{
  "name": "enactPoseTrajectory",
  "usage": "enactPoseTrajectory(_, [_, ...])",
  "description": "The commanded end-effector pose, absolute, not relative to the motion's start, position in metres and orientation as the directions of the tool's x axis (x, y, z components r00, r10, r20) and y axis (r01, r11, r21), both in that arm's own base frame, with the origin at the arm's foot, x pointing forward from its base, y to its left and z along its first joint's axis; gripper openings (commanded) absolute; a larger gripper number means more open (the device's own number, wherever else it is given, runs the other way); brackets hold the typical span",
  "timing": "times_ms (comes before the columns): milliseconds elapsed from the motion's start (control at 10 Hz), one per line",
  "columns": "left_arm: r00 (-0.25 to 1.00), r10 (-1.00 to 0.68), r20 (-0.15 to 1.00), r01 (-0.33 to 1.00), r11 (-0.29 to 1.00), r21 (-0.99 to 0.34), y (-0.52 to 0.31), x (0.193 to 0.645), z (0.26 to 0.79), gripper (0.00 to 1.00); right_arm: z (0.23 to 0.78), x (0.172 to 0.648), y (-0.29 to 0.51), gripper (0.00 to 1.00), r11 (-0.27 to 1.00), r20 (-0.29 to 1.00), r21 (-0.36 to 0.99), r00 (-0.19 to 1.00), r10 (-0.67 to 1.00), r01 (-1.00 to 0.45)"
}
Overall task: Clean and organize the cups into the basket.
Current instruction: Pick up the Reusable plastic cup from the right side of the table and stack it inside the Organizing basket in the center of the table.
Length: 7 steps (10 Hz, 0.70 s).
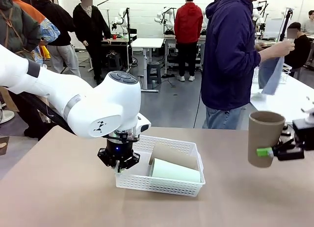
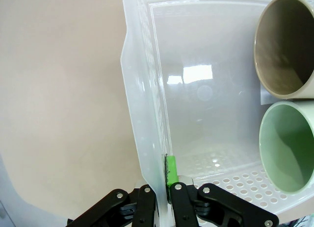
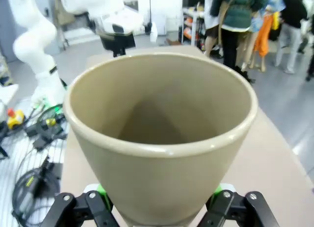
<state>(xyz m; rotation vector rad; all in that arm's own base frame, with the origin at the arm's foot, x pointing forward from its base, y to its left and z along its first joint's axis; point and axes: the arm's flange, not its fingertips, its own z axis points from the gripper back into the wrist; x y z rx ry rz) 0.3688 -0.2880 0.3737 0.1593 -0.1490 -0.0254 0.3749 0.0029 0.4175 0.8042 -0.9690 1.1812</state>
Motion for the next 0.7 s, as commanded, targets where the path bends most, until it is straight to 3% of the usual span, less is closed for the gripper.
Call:
enactPoseTrajectory(0, [0.988,-0.042,0.147,0.016,0.985,0.172,-0.289,0.367,0.372,0.00,0.474,0.356,0.031,0.46,0.242,0.909,0.033,0.130,0.396,-0.970])
enactPoseTrajectory(600, [0.988,-0.042,0.147,0.016,0.985,0.172,-0.289,0.367,0.372,0.00,0.515,0.342,0.040,0.46,0.244,0.918,-0.013,0.086,0.388,-0.970])
